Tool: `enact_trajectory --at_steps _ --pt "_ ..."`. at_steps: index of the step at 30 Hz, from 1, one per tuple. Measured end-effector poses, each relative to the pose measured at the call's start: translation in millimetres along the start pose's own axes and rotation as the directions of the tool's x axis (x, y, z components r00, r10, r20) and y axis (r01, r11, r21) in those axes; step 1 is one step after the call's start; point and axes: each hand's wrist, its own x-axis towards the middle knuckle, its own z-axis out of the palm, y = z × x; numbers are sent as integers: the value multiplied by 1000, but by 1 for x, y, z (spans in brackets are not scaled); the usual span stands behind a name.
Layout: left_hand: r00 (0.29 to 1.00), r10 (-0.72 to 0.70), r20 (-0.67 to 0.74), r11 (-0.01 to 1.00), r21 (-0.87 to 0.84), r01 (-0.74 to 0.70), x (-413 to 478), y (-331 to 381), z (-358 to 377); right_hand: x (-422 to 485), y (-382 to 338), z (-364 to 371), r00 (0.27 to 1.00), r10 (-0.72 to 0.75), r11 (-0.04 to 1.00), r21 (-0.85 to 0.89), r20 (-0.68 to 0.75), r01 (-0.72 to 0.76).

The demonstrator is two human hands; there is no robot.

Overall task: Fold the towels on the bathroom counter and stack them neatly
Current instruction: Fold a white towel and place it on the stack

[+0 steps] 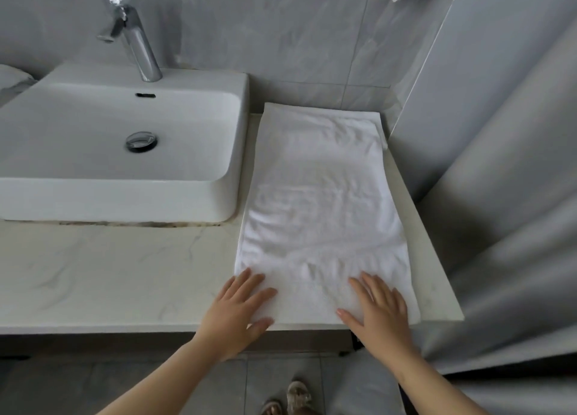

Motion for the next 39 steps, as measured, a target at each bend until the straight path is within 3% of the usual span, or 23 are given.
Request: enact_trajectory --at_steps 3,6,9,16,19,22,25,28,30,35,39 --pt "998 -11 61 999 45 9 -5 2 -6 -7 -7 -7 997 1 999 -40 73 2" --pt "999 22 -32 1000 22 -21 -5 4 -7 -12 -4 -10 991 -64 996 -58 114 71" --pt "998 2 -61 992 -126 -10 -2 5 -7 -15 6 -9 989 -143 986 -93 -28 140" --pt "983 42 -182 971 -223 -82 -3 -6 -11 -17 35 -1 934 -251 967 -20 -255 255" --pt "974 17 -225 967 -243 -73 0 -11 -18 -13 48 -12 908 -291 956 -67 -303 284" --pt "965 -179 -193 920 -380 95 9 -8 -30 -5 57 -20 927 -203 978 -22 -314 206" --pt "929 -362 -78 812 -515 274 18 -6 -37 -3 56 -31 956 6 959 272 -293 77" --pt "923 -383 -26 775 -554 306 23 -6 -43 -1 55 -36 932 223 841 539 -286 -36" --pt "938 -345 40 799 -512 315 23 -7 -44 0 56 -40 912 308 781 619 -272 -79" --pt "933 -348 90 848 -396 354 22 -12 -47 -3 62 -45 933 322 743 654 -160 -145" --pt "890 -456 -14 785 -477 395 24 -5 -52 -2 57 -49 921 366 700 692 -134 -177"
